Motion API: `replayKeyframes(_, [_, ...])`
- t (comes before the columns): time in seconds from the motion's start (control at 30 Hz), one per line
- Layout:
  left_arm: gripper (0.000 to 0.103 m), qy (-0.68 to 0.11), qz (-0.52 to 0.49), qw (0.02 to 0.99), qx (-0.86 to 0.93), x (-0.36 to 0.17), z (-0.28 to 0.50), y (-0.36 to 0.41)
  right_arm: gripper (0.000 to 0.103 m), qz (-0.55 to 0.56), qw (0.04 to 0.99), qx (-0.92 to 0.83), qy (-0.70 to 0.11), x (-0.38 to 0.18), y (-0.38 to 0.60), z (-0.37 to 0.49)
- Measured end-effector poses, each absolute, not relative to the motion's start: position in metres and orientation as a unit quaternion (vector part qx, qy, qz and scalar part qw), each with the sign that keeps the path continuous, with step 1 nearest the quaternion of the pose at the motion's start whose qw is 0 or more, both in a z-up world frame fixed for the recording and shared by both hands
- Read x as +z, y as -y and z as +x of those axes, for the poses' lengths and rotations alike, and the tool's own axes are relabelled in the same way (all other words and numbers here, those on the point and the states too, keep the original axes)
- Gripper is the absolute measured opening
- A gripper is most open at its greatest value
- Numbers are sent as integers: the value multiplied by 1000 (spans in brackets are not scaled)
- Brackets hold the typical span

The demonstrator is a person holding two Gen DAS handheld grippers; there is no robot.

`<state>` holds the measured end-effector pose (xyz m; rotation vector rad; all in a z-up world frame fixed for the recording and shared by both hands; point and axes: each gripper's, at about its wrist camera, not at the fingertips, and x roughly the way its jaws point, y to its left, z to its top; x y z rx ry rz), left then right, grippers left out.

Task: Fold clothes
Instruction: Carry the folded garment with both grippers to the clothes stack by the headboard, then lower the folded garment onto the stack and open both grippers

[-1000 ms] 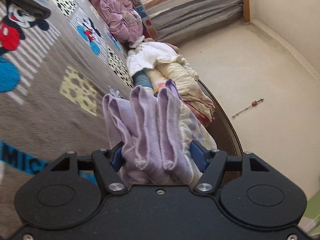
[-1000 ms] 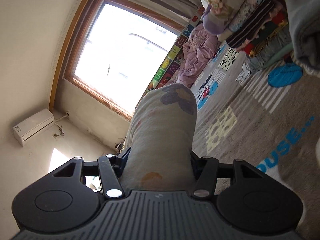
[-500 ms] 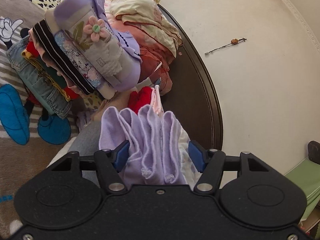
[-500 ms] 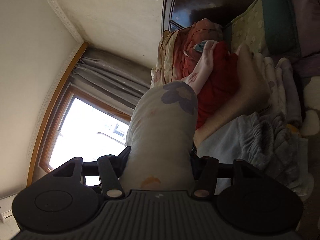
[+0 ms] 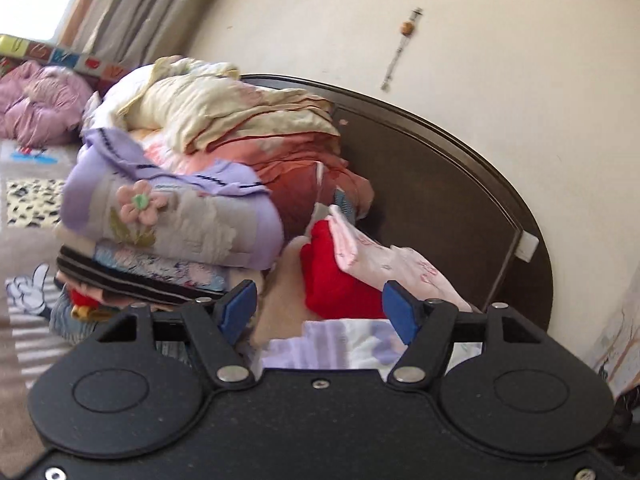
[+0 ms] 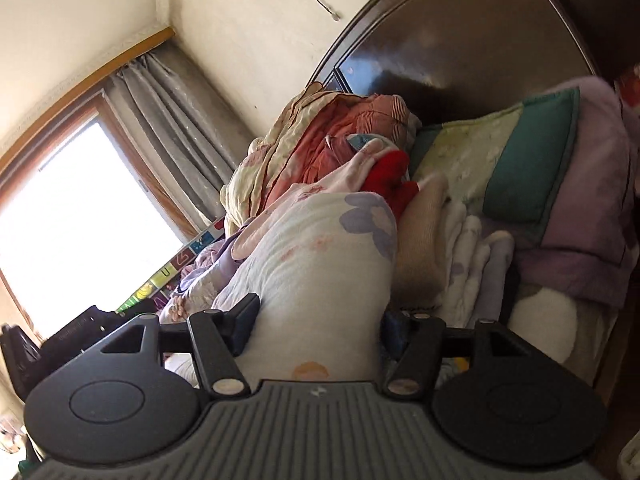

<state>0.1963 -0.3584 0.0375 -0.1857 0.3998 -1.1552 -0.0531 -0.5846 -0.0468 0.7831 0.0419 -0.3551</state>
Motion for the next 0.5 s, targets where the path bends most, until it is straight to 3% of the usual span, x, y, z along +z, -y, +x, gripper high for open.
replayKeyframes(0.07, [68, -172, -45, 819, -545, 31, 181, 372, 69, 424, 893, -151, -31, -59, 600, -47])
replayKeyframes(0.2, [68, -153, -13, 817, -556, 15, 163, 391, 65, 584, 806, -87, -22, -98, 625, -40])
replayKeyframes(0.3, [68, -144, 4, 805, -575, 8, 155, 410, 65, 547, 832, -90, -28, -85, 625, -33])
replayKeyframes(0.4, [69, -173, 90, 809, -554, -12, 156, 443, 69, 544, 834, -90, -35, -85, 629, -30])
replayKeyframes(0.5, [69, -180, 69, 806, -560, -14, 160, 437, 71, 515, 847, -125, -34, -77, 626, -54])
